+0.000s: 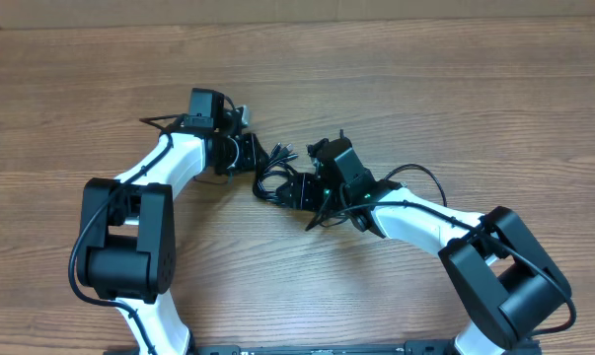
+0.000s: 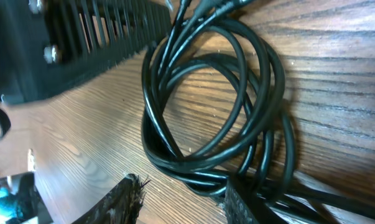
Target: Untangle cables
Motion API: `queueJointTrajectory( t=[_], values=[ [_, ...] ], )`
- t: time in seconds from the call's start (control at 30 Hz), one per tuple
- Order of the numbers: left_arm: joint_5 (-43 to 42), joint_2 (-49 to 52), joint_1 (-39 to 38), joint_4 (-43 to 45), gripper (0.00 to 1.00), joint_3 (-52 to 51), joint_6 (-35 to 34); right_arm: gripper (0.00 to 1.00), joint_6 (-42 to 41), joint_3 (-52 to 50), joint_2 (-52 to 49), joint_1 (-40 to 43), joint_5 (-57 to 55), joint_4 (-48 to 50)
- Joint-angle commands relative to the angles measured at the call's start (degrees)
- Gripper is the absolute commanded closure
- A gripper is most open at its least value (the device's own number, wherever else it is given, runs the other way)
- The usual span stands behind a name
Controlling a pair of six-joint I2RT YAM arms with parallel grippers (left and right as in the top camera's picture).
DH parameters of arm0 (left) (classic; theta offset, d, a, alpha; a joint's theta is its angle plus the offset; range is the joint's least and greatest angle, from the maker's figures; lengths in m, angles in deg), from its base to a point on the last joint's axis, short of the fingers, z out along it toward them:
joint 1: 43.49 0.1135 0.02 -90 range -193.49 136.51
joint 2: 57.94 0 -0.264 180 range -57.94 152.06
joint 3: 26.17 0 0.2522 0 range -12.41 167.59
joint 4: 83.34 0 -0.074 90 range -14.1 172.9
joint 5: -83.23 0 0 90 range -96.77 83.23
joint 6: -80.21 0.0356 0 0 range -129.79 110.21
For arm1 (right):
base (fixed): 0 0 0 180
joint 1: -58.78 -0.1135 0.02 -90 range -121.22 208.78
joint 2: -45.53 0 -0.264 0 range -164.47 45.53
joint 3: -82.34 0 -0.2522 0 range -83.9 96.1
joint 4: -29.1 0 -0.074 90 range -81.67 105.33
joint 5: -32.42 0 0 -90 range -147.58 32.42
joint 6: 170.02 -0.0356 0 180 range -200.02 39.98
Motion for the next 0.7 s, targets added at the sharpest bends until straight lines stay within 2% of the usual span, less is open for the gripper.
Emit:
queueJointTrajectory(
  t=[0.0,0.13,0.2,0.3,0.37,0.57,0.67],
  values=[
    [-15.17,0.5,-0.15,0.22,0.82,0.85,7.54,0.58,-3.89,-0.33,0.13,0.15,-0.39,1.29],
    [-17.16,0.5,0.9,0.22,0.83,1.14,9.07,0.59,-9.53,-0.33,0.15,0.37,1.53,5.33],
    [-17.22,0.5,1.6,0.46,0.83,1.2,9.03,0.58,-9.2,-0.35,0.13,0.52,1.6,5.99],
    [-17.44,0.5,2.34,0.48,0.87,1.31,9.01,0.58,-7.5,-0.35,0.13,0.52,-4.5,4.2],
    [-17.18,0.5,2.73,0.48,0.88,1.31,9.01,0.62,-7.69,-0.35,0.13,0.52,-7.93,4.17],
    [-16.0,0.5,3.13,0.7,0.82,1.31,8.92,0.65,-7.45,-0.35,0.13,0.52,-17.99,-0.42],
    [-12.68,0.5,3.13,0.92,0.82,1.31,7.23,0.64,-7.43,-0.35,0.13,0.52,-21.31,-2.43]
  ],
)
